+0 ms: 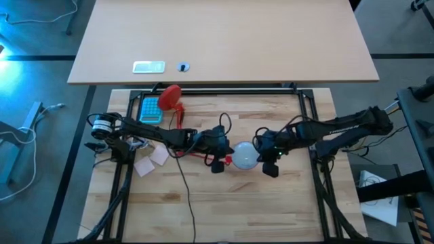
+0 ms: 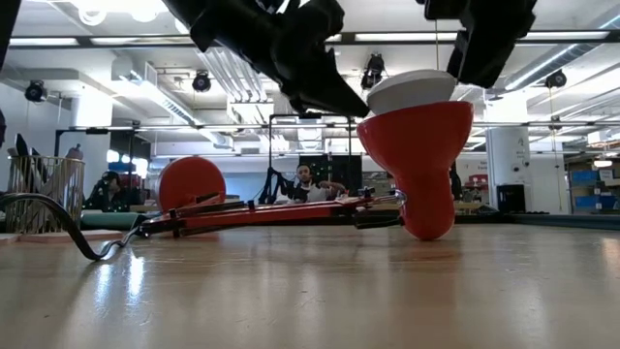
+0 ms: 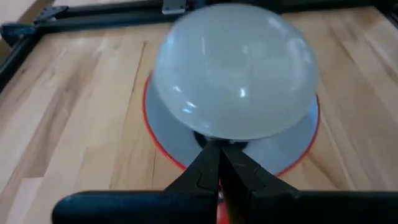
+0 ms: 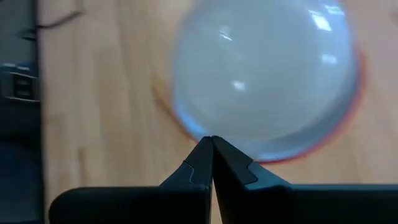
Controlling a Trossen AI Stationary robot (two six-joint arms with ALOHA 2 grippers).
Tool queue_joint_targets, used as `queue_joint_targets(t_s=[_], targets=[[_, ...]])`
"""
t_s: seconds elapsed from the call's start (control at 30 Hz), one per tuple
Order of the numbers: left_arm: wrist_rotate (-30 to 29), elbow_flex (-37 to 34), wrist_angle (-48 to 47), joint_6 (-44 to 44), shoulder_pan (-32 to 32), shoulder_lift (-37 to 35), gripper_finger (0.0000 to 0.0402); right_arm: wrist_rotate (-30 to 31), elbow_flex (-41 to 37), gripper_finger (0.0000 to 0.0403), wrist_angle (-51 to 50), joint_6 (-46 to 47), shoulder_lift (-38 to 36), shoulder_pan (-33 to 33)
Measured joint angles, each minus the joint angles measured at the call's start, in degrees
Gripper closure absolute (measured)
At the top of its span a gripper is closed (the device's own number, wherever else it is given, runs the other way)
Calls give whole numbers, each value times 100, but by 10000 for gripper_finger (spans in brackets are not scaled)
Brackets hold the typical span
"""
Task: Screw lightbulb
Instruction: Insert the light bulb into the lamp, then remove the light bulb from the lamp
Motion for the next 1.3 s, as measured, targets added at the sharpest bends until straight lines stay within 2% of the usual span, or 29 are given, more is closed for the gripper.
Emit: queue_joint_targets(t_s=[0.27,0.57,0.83,1.07,1.3], targets=[[-293,-1,-670,-24,-41,-149,401,42,0,403,-175,360,-348,77],[-293,0,-667,-42,-339,-446,401,412,0,403,-382,583,-891,75],[-278,0,-344,-35,-419,-736,401,562,0,403,-516,491,-1452,71],[-280,0,6,398,-401,-1267,401,589,0,403,-519,572,-2087,-34],[-275,0,645,603,-399,-1967,401,1351,85,403,111,-29,-2491,-258]])
